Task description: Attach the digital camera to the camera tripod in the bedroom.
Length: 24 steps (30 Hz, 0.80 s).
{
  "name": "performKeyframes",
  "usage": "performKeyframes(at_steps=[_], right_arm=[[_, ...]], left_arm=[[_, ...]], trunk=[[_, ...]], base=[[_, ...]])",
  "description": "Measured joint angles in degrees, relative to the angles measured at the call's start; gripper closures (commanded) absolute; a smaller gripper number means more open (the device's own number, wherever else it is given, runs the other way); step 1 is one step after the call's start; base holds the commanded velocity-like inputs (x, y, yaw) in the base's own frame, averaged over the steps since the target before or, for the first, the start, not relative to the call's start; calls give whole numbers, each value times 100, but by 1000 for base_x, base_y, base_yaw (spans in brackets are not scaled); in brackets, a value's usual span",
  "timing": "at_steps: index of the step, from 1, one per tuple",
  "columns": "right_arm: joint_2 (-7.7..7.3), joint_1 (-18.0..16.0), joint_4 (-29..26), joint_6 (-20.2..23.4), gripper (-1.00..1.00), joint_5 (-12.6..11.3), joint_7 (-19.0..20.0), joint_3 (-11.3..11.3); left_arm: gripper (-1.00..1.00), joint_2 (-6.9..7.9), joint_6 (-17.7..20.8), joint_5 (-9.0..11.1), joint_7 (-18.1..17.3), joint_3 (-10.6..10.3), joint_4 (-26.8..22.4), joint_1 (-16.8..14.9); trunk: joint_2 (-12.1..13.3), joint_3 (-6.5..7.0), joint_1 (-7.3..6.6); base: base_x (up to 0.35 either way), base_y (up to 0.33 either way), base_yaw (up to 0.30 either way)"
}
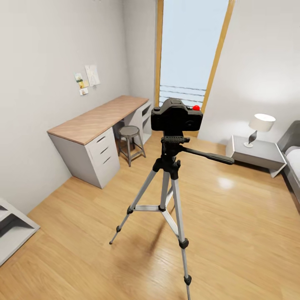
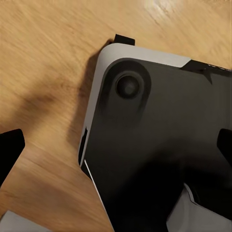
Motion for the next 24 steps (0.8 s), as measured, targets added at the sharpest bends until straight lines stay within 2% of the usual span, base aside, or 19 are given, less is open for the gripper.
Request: performKeyframes(at_steps=[24], right_arm=[[4,0,22,-8,-100,-14,-7,-12]], left_arm=[[-100,0,2,0,0,0,0,0]], trunk=[[0,220,0]], base=[[0,0,0]])
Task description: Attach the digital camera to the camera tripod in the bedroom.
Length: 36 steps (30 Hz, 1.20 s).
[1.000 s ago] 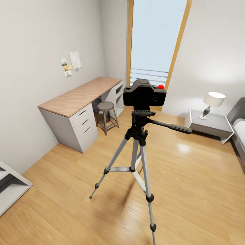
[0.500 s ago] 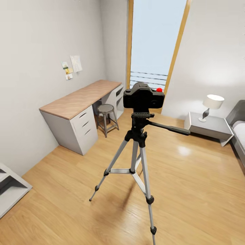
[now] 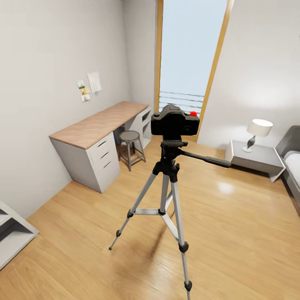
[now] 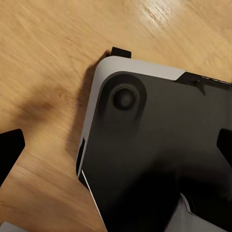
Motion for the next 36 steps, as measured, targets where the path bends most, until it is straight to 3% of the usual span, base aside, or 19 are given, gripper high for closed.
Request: performKeyframes(at_steps=[36], right_arm=[[5,-1,13,-27,-100,-11,-23,-11]], left_arm=[[-100,0,-1,0,0,0,0,0]], trunk=[[0,331,0]], base=[[0,0,0]])
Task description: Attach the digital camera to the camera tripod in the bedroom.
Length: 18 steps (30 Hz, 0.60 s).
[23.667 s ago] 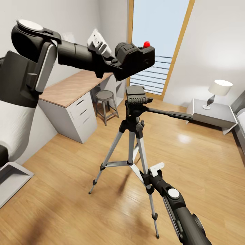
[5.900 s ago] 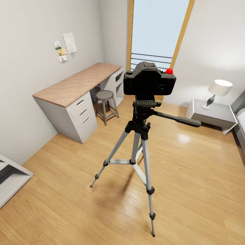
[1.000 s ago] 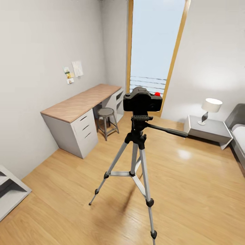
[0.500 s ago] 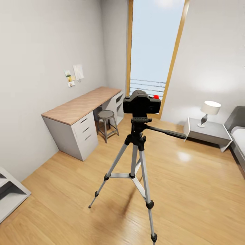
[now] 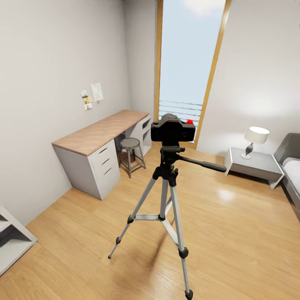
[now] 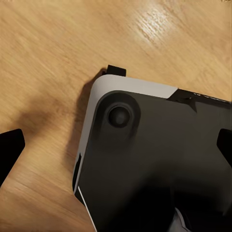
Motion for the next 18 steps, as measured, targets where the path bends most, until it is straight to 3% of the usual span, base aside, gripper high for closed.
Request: performKeyframes(at_steps=[18], right_arm=[[0,1,0,-2,-100,-2,-18,-7]], left_arm=[[-100,0,2,0,0,0,0,0]], trunk=[[0,166,0]], base=[[0,0,0]])
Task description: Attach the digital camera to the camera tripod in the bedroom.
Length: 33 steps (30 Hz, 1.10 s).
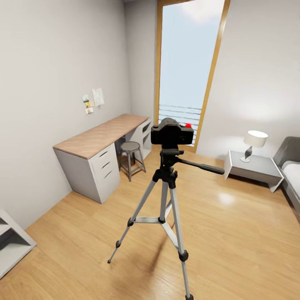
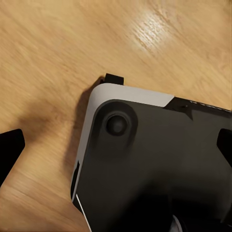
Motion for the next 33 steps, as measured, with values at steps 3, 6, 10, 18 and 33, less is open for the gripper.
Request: performKeyframes(at_steps=[3,6,10,18,33], right_arm=[[0,1,0,0,-100,0,0,0],[0,2,0,-4,-100,0,0,0],[0,3,0,-4,-100,0,-2,0],[0,1,0,-2,-100,0,-1,0],[0,2,0,1,-100,-9,-14,-8]], left_arm=[[-100,0,0,0,0,0,0,0],[-100,0,0,0,0,0,0,1],[-100,0,0,0,0,0,0,0],[-100,0,-1,0,0,0,0,0],[-100,1,-2,0,0,0,0,0]], trunk=[[0,28,0],[0,55,0],[0,92,0],[0,166,0],[0,304,0]], base=[[0,0,0],[0,0,0],[0,0,0],[0,0,0],[0,0,0]])
